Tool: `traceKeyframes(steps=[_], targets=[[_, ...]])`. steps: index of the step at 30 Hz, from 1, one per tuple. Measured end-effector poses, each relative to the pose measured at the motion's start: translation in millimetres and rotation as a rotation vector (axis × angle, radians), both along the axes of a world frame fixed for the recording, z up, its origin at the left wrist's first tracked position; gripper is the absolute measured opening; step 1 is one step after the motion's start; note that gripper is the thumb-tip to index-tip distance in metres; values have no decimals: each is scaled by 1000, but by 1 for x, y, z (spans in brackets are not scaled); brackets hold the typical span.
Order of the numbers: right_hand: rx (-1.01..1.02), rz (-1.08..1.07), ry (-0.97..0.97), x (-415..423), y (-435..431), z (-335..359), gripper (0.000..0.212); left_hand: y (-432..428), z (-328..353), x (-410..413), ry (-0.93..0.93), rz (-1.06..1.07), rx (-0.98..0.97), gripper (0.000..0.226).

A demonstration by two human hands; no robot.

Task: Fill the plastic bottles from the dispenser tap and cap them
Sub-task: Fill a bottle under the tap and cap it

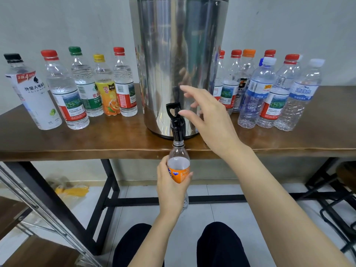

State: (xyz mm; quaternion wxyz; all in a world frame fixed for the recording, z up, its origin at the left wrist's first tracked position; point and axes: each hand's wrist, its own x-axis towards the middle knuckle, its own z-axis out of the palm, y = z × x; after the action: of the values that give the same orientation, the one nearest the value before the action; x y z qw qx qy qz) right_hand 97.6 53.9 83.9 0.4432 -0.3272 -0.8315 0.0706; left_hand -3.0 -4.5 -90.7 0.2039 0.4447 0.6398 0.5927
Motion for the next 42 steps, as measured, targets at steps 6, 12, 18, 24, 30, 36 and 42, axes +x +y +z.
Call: traceKeyframes(steps=[6,12,18,24,30,36,42], targets=[[52,-32,-208,-7,6,11,37,-4,-1,0,36,-19,55,87],[57,-37,-162,-14,10,7,29,-6,-4,-5,72,-13,73,87],[15,-22,-81,-21,11,-4,27,-5,-1,-5,107,-27,92,87],[-15,-9,-41,-23,11,-6,25,-5,2,-6,134,-28,78,89],[138,-49,-1,-22,7,-11,18,-5,2,-5,124,-32,84,88],[318,-50,117,-12,5,-48,13,-4,2,-4,123,-34,84,89],[273,-84,138,-11,0,-53,46,-4,1,-3,121,-28,107,88]])
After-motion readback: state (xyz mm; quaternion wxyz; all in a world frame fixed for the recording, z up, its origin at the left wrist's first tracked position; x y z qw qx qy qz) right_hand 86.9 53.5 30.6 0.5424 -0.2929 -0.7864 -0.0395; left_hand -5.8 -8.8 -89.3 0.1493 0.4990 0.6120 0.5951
